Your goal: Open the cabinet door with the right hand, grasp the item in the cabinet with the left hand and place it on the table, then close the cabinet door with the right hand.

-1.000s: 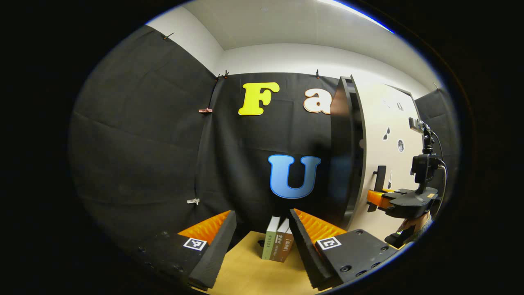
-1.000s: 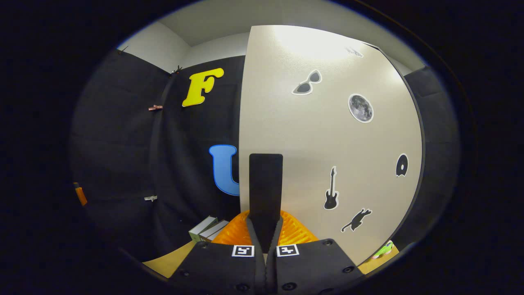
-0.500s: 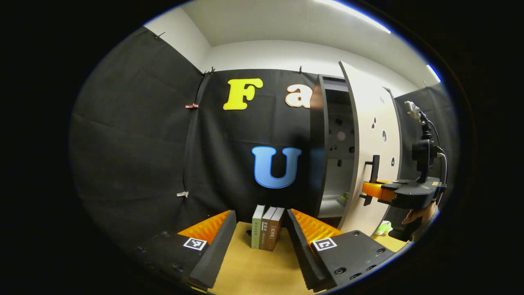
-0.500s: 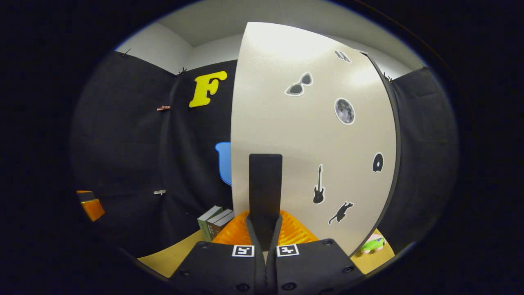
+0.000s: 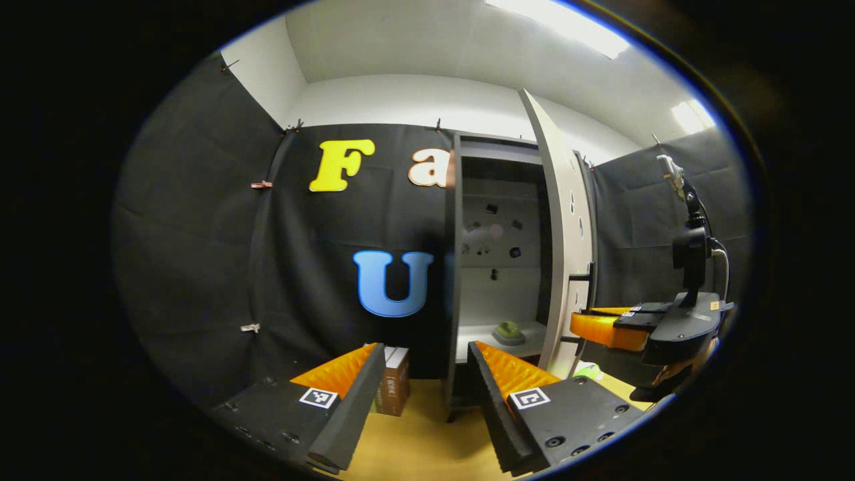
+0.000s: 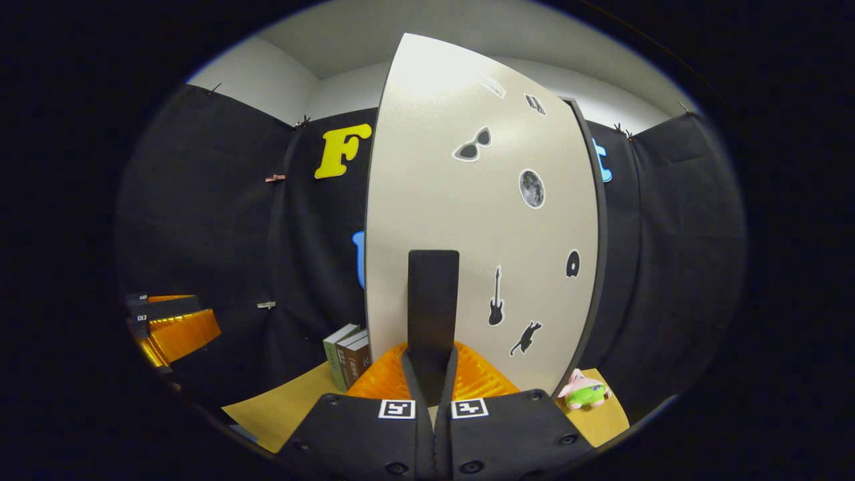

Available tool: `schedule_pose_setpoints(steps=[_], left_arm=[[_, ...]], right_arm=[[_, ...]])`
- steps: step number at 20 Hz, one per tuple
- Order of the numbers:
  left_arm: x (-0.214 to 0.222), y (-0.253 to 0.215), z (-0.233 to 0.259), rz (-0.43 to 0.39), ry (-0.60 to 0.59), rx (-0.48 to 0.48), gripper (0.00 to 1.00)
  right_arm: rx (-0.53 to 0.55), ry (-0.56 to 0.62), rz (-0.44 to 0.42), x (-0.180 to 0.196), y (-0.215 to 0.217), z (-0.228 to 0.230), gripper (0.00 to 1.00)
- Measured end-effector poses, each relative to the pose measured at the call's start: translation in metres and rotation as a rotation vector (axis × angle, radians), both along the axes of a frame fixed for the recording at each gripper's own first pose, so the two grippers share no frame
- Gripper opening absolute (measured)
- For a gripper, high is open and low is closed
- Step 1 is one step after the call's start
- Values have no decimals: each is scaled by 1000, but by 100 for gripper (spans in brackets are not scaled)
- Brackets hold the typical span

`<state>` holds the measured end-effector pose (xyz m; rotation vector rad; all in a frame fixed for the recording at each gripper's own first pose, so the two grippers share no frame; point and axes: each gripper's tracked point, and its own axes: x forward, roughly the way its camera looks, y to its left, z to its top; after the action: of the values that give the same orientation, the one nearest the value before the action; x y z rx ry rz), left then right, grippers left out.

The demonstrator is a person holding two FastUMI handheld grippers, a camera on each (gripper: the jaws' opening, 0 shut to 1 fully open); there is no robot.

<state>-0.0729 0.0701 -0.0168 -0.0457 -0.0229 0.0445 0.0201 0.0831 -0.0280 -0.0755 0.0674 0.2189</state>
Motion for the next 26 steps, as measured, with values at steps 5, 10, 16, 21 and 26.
schedule_pose_setpoints(steps=[5, 10, 16, 21, 26], left_arm=[[7, -58, 6, -170, -22, -10, 79], [19, -89, -7, -271, 0, -33, 79], [26, -106, -12, -329, 10, -32, 78], [29, -103, -18, -328, 33, -25, 74], [47, -121, -18, -319, 31, -25, 74]], right_arm=[[30, 2, -61, -30, -41, 8, 5], [0, -26, -177, -52, -83, 15, 5], [-58, -15, -293, -70, -128, 4, 16], [-57, -71, -357, -71, -156, 17, 34], [-53, -84, -350, -79, -190, 22, 78]])
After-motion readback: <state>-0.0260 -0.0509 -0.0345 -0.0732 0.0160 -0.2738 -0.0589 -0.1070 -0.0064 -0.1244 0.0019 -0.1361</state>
